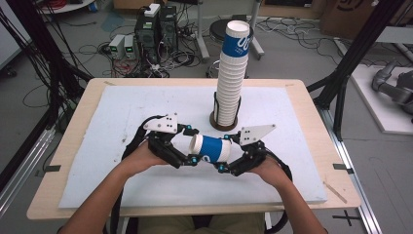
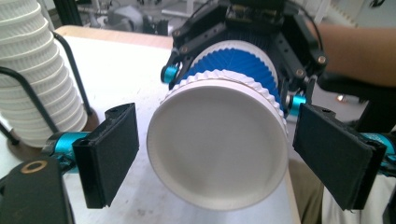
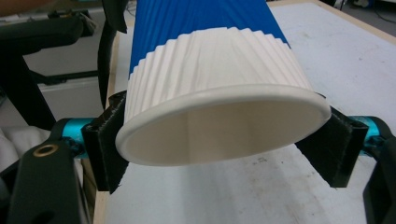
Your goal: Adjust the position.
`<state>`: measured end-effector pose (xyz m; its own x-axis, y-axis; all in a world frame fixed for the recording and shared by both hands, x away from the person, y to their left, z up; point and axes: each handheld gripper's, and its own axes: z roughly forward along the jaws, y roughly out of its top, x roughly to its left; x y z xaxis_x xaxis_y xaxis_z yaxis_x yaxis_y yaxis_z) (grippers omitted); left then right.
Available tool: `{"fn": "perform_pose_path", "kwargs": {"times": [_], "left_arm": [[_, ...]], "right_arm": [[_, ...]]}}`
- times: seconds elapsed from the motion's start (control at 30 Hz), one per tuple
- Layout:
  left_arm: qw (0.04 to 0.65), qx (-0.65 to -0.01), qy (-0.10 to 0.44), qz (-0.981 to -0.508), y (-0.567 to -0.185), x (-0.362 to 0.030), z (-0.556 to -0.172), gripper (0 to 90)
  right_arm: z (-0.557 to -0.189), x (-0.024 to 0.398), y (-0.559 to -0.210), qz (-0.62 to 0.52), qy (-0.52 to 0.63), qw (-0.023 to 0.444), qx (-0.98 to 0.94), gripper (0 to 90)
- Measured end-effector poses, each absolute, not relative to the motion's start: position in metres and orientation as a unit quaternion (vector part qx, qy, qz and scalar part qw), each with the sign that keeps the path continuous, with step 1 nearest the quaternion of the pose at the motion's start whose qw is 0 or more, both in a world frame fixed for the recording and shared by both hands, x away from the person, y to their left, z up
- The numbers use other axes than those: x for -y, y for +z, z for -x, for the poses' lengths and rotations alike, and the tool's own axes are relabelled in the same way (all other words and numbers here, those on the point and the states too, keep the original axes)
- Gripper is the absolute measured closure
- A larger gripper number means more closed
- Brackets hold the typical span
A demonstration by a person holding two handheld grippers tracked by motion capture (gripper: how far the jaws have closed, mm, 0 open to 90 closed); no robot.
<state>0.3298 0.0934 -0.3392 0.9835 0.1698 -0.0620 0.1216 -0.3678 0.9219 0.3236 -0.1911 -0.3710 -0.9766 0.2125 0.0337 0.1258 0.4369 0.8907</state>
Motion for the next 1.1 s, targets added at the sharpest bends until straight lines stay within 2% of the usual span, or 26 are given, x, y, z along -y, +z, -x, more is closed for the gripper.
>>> {"fn": "perform_pose_path", "kwargs": {"times": [0.23, 0.5, 0.67, 0.77, 1.1], "left_arm": [[0.515, -0.07, 0.031, -0.854, -0.335, -0.088, -0.33, 14.5], [0.483, -0.061, 0.016, -0.873, -0.34, -0.08, -0.329, 15.1], [0.472, -0.053, 0.003, -0.88, -0.343, -0.078, -0.329, 19.5], [0.462, -0.048, -0.009, -0.886, -0.344, -0.077, -0.329, 25.6], [0.468, -0.045, -0.021, -0.882, -0.347, -0.077, -0.332, 26.9]], "right_arm": [[-0.324, 0.184, -0.36, -0.088, 0.481, 0.035, -0.871, 19.3], [-0.325, 0.17, -0.351, -0.063, 0.419, 0.039, -0.905, 19.3], [-0.325, 0.164, -0.351, -0.051, 0.405, 0.032, -0.912, 19.3], [-0.325, 0.163, -0.352, -0.05, 0.398, 0.031, -0.915, 19.3], [-0.326, 0.165, -0.353, -0.046, 0.398, 0.026, -0.916, 19.6]]}}
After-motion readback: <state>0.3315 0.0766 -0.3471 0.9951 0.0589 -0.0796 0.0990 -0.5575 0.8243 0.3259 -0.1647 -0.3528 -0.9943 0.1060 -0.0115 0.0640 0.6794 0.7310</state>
